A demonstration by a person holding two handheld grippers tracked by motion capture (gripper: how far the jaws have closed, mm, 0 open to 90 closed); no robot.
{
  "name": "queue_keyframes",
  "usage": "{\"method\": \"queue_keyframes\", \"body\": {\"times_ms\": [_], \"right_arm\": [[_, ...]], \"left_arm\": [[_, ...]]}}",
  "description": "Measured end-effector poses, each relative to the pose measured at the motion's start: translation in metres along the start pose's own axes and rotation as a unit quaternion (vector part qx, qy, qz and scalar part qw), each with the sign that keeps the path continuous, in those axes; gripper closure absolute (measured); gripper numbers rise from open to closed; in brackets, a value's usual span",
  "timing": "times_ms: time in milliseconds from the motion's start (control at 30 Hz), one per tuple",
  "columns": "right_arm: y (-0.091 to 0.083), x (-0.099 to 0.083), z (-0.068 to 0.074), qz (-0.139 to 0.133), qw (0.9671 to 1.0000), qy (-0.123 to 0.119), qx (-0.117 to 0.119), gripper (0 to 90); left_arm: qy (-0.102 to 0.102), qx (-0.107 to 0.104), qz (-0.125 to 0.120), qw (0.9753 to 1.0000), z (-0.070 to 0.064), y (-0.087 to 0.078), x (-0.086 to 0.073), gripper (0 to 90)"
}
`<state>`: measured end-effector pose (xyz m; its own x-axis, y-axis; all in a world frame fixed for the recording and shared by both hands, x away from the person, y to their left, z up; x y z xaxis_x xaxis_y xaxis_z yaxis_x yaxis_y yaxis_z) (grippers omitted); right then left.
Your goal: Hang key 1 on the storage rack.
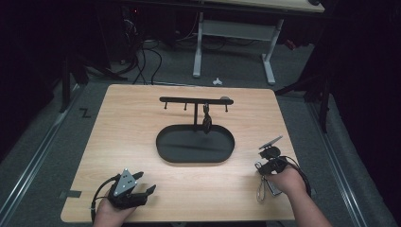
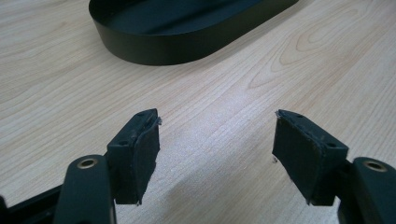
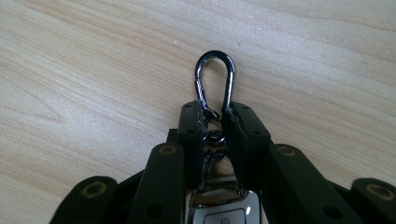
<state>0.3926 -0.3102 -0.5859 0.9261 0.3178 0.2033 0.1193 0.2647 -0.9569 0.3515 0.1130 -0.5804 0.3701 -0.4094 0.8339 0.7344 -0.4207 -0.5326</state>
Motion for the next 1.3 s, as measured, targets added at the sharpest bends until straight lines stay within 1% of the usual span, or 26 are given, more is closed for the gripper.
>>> {"method": "queue_keyframes", "body": {"times_ms": [67, 100, 200, 300, 400, 467, 533, 567, 600, 633, 667, 733, 767, 800, 867, 900, 1000, 1133, 1200, 1300], "right_arm": [[0.001, 0.001, 0.001, -0.003, 1.0, -0.008, 0.0, 75.8], [0.0, 0.0, 0.001, 0.003, 0.9999, -0.013, -0.005, 75.9], [0.0, 0.0, 0.003, 0.007, 0.9996, -0.024, -0.009, 76.1], [0.0, 0.002, 0.004, 0.007, 0.9993, -0.035, -0.013, 76.3], [0.0, 0.004, 0.006, 0.004, 0.9993, -0.037, -0.009, 76.6], [-0.002, 0.005, 0.005, 0.001, 0.9992, -0.038, -0.012, 76.9], [-0.003, 0.005, 0.006, 0.001, 0.9993, -0.036, -0.007, 77.1], [-0.004, 0.005, 0.006, 0.001, 0.9995, -0.032, -0.008, 77.3], [-0.004, 0.005, 0.007, 0.0, 0.9995, -0.03, -0.008, 78.6], [-0.005, 0.006, 0.006, -0.005, 0.9992, -0.038, -0.006, 83.5], [-0.007, 0.007, 0.007, -0.009, 0.9993, -0.036, 0.0, 84.0], [-0.006, 0.006, 0.008, -0.004, 0.9995, -0.03, 0.007, 82.9], [-0.006, 0.007, 0.007, -0.004, 0.9996, -0.029, 0.006, 83.2], [-0.006, 0.006, 0.008, -0.003, 0.9995, -0.028, 0.012, 83.4], [-0.004, 0.005, 0.009, 0.007, 0.9994, -0.031, 0.015, 82.3], [-0.002, 0.005, 0.009, 0.01, 0.9993, -0.033, 0.012, 81.4], [0.0, 0.005, 0.01, 0.014, 0.9993, -0.033, 0.01, 81.5], [0.0, 0.005, 0.011, 0.012, 0.9992, -0.036, 0.013, 84.2], [0.0, 0.006, 0.011, 0.011, 0.999, -0.042, 0.012, 84.4], [-0.002, 0.005, 0.013, 0.015, 0.9987, -0.045, 0.017, 84.5]], "left_arm": [[-0.001, 0.0, 0.0, 1.0, 0.0, 0.0, 0.0, 32.2], [-0.001, 0.0, 0.0, 1.0, 0.0, 0.0, 0.0, 32.2], [-0.001, 0.001, 0.001, 1.0, 0.0, 0.0, 0.0, 32.3], [-0.001, 0.001, 0.001, 1.0, 0.0, 0.001, -0.001, 32.3], [0.0, 0.001, 0.002, 1.0, 0.0, 0.001, -0.001, 32.3], [0.001, 0.0, 0.003, 1.0, 0.0, 0.001, -0.001, 32.3], [0.0, 0.001, 0.002, 1.0, 0.0, 0.001, -0.001, 32.3], [0.0, 0.001, 0.002, 1.0, 0.0, 0.001, -0.001, 32.3], [0.0, 0.001, 0.002, 1.0, 0.0, 0.001, -0.001, 32.3], [0.0, 0.0, 0.003, 1.0, 0.001, 0.001, -0.001, 32.3], [0.0, 0.0, 0.003, 1.0, 0.001, 0.001, -0.001, 32.3], [-0.001, 0.0, 0.003, 1.0, 0.001, 0.001, -0.001, 32.3], [-0.001, 0.0, 0.003, 1.0, 0.001, 0.001, -0.001, 32.3], [-0.001, 0.0, 0.002, 1.0, 0.001, 0.001, -0.001, 32.3], [-0.001, 0.0, 0.002, 1.0, 0.001, 0.001, -0.001, 32.3], [-0.001, 0.0, 0.003, 1.0, 0.001, 0.001, -0.001, 32.4], [-0.001, 0.001, 0.003, 1.0, 0.001, 0.002, -0.002, 32.4], [0.0, 0.0, 0.003, 1.0, 0.001, 0.002, -0.002, 32.4], [0.0, 0.0, 0.004, 1.0, 0.001, 0.002, -0.002, 32.4], [0.0, 0.0, 0.003, 1.0, 0.001, 0.001, -0.002, 32.4]]}}
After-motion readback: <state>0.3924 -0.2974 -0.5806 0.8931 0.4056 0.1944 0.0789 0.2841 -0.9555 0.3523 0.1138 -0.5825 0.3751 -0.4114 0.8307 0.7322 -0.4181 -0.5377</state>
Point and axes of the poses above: each handheld gripper's, and its own axes: y roughly forward along the jaws, x roughly out of its top, z roughly to its left, the point moved 10 cm from there along y, roughly forward along the jaws, and after that the axes turned 14 degrees about x, right-handed, at the moved point
